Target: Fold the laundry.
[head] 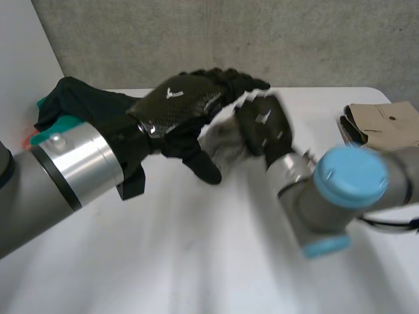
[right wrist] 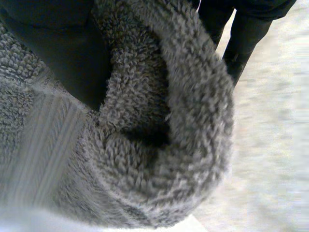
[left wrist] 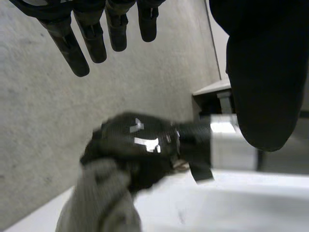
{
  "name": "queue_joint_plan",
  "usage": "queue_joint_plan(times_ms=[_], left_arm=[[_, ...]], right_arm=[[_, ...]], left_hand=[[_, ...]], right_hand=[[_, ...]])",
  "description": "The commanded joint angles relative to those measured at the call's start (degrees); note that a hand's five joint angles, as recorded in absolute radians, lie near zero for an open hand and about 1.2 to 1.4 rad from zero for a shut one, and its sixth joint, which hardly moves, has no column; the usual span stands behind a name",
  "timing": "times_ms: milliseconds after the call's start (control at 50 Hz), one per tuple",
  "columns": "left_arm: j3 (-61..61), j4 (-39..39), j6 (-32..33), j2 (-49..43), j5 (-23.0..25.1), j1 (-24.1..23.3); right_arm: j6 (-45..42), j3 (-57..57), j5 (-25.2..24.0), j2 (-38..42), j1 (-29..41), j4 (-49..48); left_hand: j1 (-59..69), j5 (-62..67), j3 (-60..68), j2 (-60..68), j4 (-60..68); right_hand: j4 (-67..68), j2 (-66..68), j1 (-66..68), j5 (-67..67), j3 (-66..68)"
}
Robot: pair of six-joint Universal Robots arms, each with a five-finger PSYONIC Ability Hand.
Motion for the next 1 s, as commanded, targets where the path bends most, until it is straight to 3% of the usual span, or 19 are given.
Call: queue_joint_plan(times_ms=[20,160,220,340,420,460,520,540,560,580,600,720,800,880,1000], left_arm=[[3.47,1.12,-2.49,0.62,-1.54,0.16],[3.39,2.88,-4.87,0.79,-2.43,-0.01],[2.43,3.85,-5.57,0.53,-2.43,-0.19],[-0.21,6.66,-5.75,-0.35,-2.52,-1.06],[-1.88,7.98,-5.49,-0.97,-2.52,-1.51],[-2.41,8.51,-5.40,-1.40,-2.52,-1.59],[-2.41,8.77,-5.40,-1.76,-2.43,-1.59],[-2.24,8.69,-5.40,-2.02,-2.43,-1.59],[-2.06,8.69,-5.40,-2.11,-2.43,-1.59],[-1.97,8.60,-5.40,-2.11,-2.43,-1.59],[-1.71,8.51,-5.40,-2.11,-2.43,-1.59],[-0.65,7.99,-5.31,-1.58,-2.43,-1.86],[-0.56,7.28,-5.31,-0.53,-2.51,-1.86],[-1.00,7.28,-5.31,0.44,-2.60,-1.68],[-0.39,8.07,-5.48,1.67,-4.79,-1.33]], right_arm=[[2.82,-10.25,1.22,-1.51,-11.17,-1.26],[6.77,-18.87,-0.01,3.67,-26.29,-5.57],[9.23,-23.52,-3.96,9.37,-32.26,-5.93],[11.52,-32.75,-19.75,25.09,-41.83,-3.30],[10.04,-33.99,-29.16,31.52,-46.23,-1.01],[8.81,-32.95,-32.86,32.59,-47.82,-0.83],[7.40,-31.54,-34.38,32.77,-48.97,-1.09],[6.35,-30.40,-34.12,32.16,-49.15,-1.09],[5.82,-29.78,-33.77,31.46,-49.15,-1.18],[5.38,-28.91,-33.42,30.58,-49.15,-1.18],[4.76,-27.07,-32.63,28.66,-49.15,-1.27],[5.90,-18.98,-30.60,17.50,-48.36,-0.22],[7.13,-14.84,-26.48,9.49,-48.45,3.47],[4.50,-14.65,-17.70,3.86,-48.71,11.72],[-14.20,-22.21,1.98,0.52,-47.31,20.79]], left_hand=[[0.95,-2.85,-2.36,-2.04,-1.96],[0.95,-2.85,-2.36,-2.04,-1.96],[0.95,-2.85,-2.36,-2.04,-1.96],[0.95,-2.85,-2.36,-2.04,-1.96],[0.95,-2.85,-2.36,-2.04,-1.96],[0.95,-2.85,-2.36,-2.04,-1.96],[0.95,-2.85,-2.36,-2.04,-1.96],[0.95,-2.85,-2.36,-2.04,-1.96],[0.95,-2.85,-2.36,-2.04,-1.96],[0.95,-2.85,-2.36,-2.04,-1.96],[0.95,-2.85,-2.36,-2.04,-1.96],[0.95,-2.85,-2.36,-2.04,-1.96],[0.95,-2.85,-2.36,-2.04,-1.96],[0.95,-2.85,-2.36,-2.04,-1.96],[0.95,-2.85,-2.36,-2.04,-1.96]], right_hand=[[11.39,14.12,21.37,17.92,13.99],[11.39,14.12,21.37,17.92,13.99],[11.39,14.12,21.37,17.92,13.99],[11.39,14.12,21.37,17.92,13.99],[11.39,14.12,21.37,17.92,13.99],[11.39,14.12,21.37,17.92,13.99],[11.39,14.12,21.37,17.92,13.99],[11.39,14.12,21.37,17.92,13.99],[-7.29,-4.56,2.70,-0.75,-4.69],[-44.28,-41.55,-34.29,-37.74,-41.67],[-58.61,-55.88,-48.63,-52.08,-56.01],[-58.61,-55.88,-48.63,-52.08,-56.01],[-58.61,-55.88,-48.63,-52.08,-56.01],[-58.61,-55.88,-48.63,-52.08,-56.01],[-58.61,-55.88,-48.63,-52.08,-56.01]])
